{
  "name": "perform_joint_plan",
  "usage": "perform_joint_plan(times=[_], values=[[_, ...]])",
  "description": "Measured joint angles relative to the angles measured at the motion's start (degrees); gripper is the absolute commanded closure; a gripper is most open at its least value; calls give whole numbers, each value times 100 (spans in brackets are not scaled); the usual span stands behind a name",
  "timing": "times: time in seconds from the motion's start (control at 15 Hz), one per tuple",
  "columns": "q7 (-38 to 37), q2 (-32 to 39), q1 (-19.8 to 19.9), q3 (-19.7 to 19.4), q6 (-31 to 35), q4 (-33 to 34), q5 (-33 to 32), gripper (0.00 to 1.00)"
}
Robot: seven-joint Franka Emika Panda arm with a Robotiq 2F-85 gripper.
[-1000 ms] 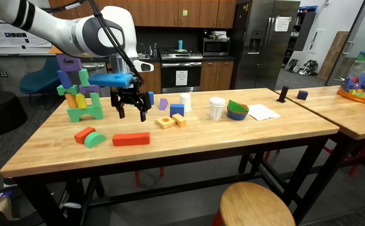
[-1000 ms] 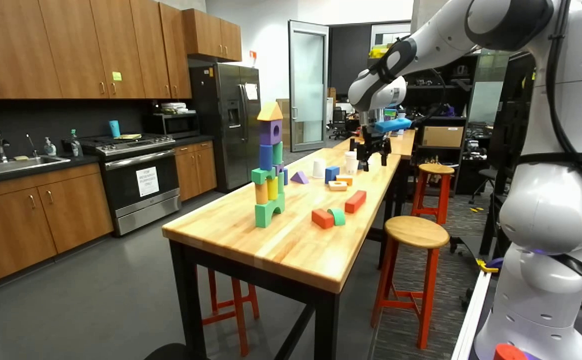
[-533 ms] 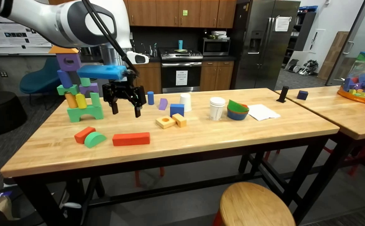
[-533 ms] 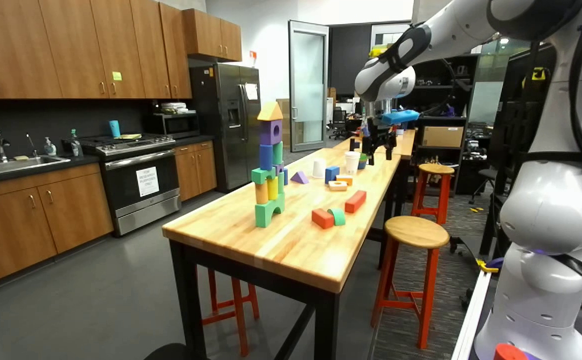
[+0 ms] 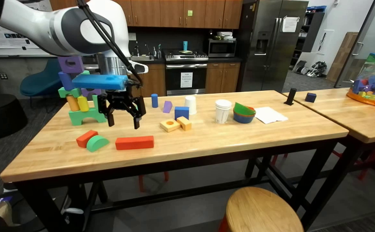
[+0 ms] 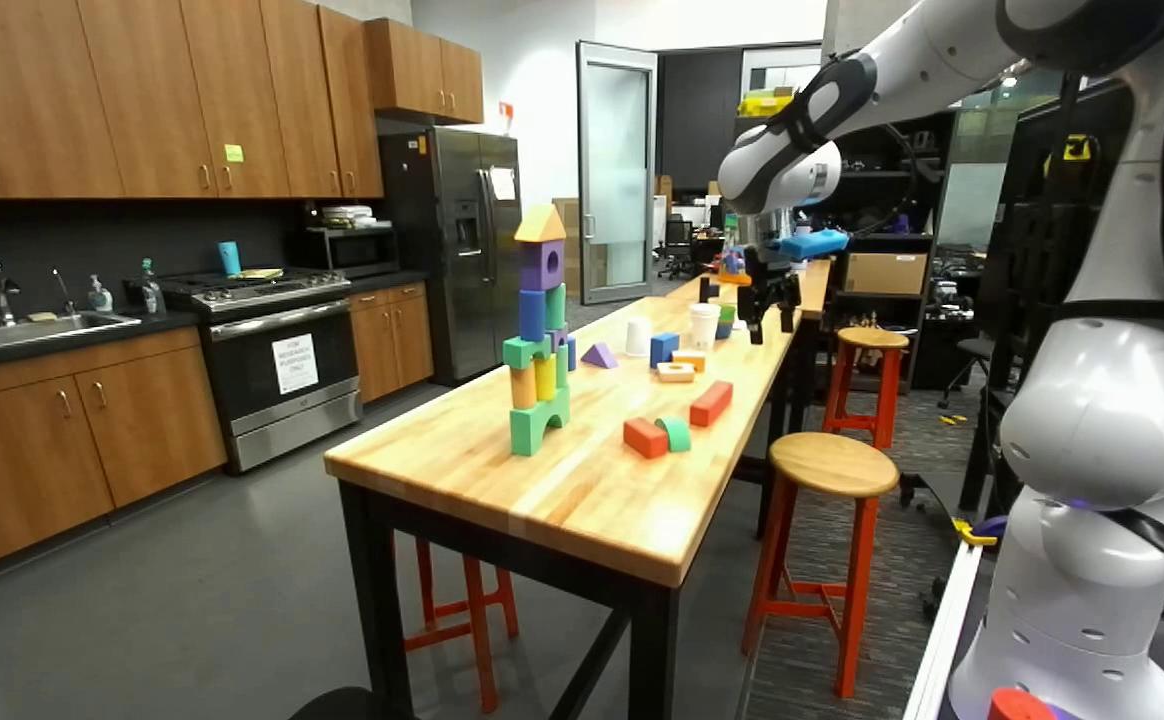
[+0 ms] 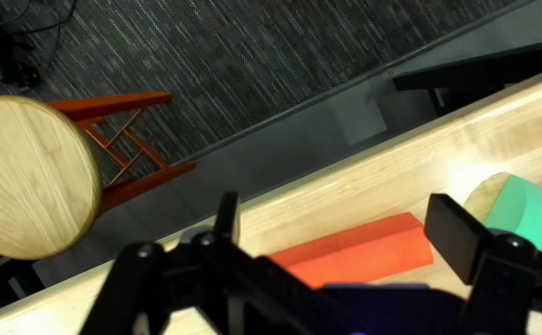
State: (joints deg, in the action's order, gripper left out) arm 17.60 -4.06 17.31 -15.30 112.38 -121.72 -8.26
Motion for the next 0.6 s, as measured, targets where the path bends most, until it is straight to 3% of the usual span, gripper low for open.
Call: perform_joint_plan(times=[0.27, 0.6], values=[[604, -125, -1, -2, 450, -273, -29, 0], [1696, -273, -23, -26, 658, -356, 434, 0]])
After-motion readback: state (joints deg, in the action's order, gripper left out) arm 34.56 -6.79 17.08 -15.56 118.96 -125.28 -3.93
